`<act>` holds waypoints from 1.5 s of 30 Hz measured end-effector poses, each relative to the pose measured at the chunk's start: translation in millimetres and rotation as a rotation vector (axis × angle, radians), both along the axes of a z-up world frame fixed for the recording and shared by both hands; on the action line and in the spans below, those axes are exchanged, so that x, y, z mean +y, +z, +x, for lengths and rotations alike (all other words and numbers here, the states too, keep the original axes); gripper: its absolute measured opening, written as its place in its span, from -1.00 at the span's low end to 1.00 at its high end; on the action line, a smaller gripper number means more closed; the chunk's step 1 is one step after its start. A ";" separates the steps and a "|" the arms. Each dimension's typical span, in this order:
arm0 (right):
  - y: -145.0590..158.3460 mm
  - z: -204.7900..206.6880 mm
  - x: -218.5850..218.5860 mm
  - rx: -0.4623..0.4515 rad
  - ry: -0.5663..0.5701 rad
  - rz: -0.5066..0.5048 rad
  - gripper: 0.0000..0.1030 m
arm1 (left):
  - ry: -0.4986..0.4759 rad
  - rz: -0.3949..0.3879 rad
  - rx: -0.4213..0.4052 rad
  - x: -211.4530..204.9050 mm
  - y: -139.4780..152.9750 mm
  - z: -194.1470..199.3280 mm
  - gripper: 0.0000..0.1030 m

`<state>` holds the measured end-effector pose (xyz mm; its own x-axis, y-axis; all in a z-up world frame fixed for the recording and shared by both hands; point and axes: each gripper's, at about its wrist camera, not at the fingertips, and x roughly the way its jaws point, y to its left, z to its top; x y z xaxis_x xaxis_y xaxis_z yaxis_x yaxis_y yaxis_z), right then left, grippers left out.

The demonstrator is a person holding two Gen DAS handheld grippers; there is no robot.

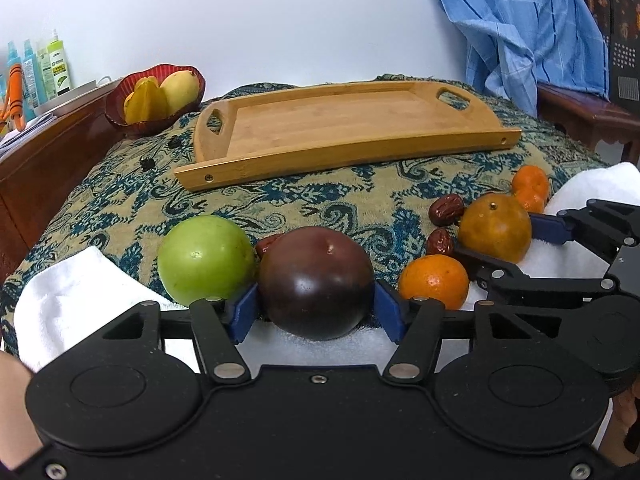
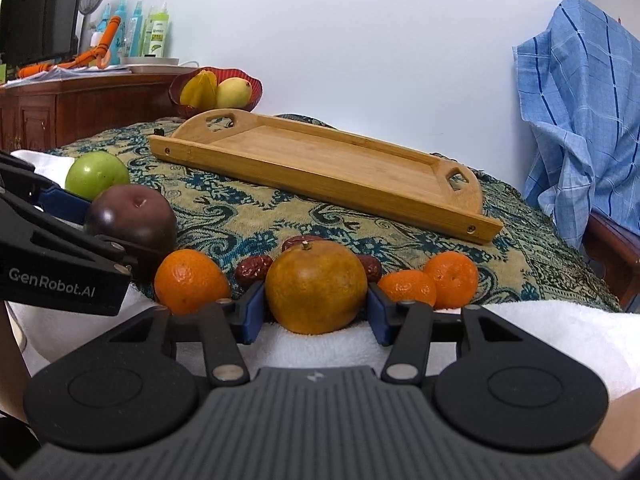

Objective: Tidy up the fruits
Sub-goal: 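Close the left gripper on the dark fruit while the right gripper grasps the large orange fruit, then carry the dark fruit and large orange fruit with both grippers over the bamboo tray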

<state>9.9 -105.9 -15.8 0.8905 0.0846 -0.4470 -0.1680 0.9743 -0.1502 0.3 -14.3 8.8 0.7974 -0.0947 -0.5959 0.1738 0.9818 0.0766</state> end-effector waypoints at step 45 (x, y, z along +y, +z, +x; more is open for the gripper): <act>94.3 -1.4 -39.4 -0.079 -0.113 0.182 0.07 | -0.055 -0.084 -0.101 3.7 107.8 2.7 0.13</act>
